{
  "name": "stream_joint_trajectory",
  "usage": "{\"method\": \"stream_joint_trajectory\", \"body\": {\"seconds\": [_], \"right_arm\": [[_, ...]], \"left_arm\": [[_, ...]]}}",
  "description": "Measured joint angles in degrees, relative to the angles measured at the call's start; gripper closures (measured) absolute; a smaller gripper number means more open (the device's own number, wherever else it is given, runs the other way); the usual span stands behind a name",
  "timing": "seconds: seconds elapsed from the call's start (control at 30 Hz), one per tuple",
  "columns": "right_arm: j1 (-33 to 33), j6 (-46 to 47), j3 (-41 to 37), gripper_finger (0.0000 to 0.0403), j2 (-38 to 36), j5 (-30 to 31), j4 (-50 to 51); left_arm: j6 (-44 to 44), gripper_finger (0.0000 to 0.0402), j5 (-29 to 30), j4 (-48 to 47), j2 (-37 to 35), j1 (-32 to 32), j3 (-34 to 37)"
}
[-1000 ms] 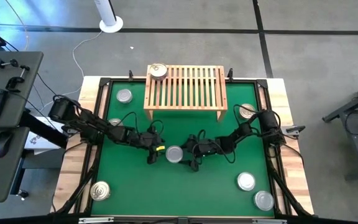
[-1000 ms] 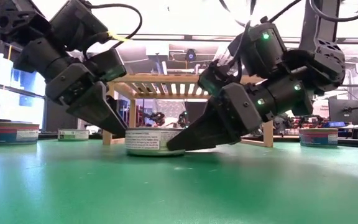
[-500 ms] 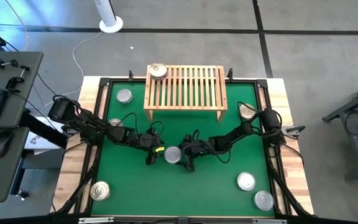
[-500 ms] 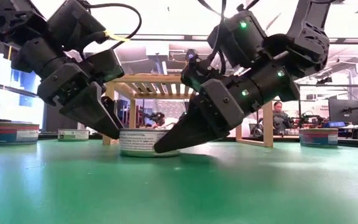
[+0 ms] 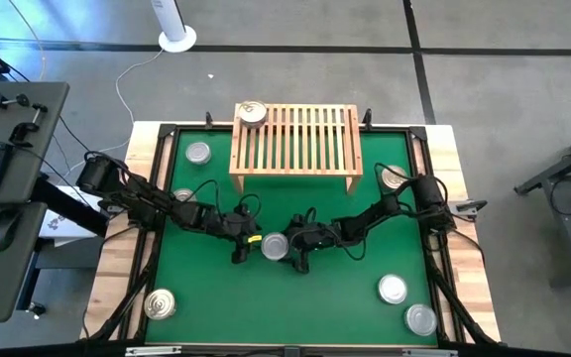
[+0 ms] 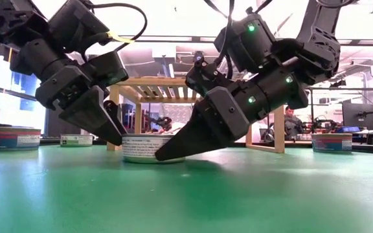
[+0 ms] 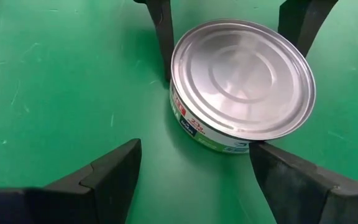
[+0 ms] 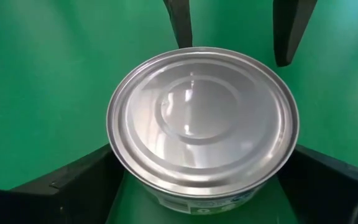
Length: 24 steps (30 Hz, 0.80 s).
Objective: Stack canned seafood by type on shelf
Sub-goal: Put the center green tuna can on the shelf
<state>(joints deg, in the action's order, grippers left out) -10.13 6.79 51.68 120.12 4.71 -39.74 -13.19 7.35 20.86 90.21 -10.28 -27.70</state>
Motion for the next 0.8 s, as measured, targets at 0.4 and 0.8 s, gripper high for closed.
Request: {"method": "stream_joint_trajectory", "body": {"seconds": [0.4,0.8], "right_arm": [[0.31,-0.25,0.00,0.0007,0.04,-0.63,-0.34],[0.53,1.14,0.26,0.0008,-6.21,-0.14,11.37]], "left_arm": [[0.26,0.0108,0.68,-0.30,0.00,-0.35,0.00],[-0.46,0.0108,2.49,-0.44,-0.02,-0.11,-0.42]]}}
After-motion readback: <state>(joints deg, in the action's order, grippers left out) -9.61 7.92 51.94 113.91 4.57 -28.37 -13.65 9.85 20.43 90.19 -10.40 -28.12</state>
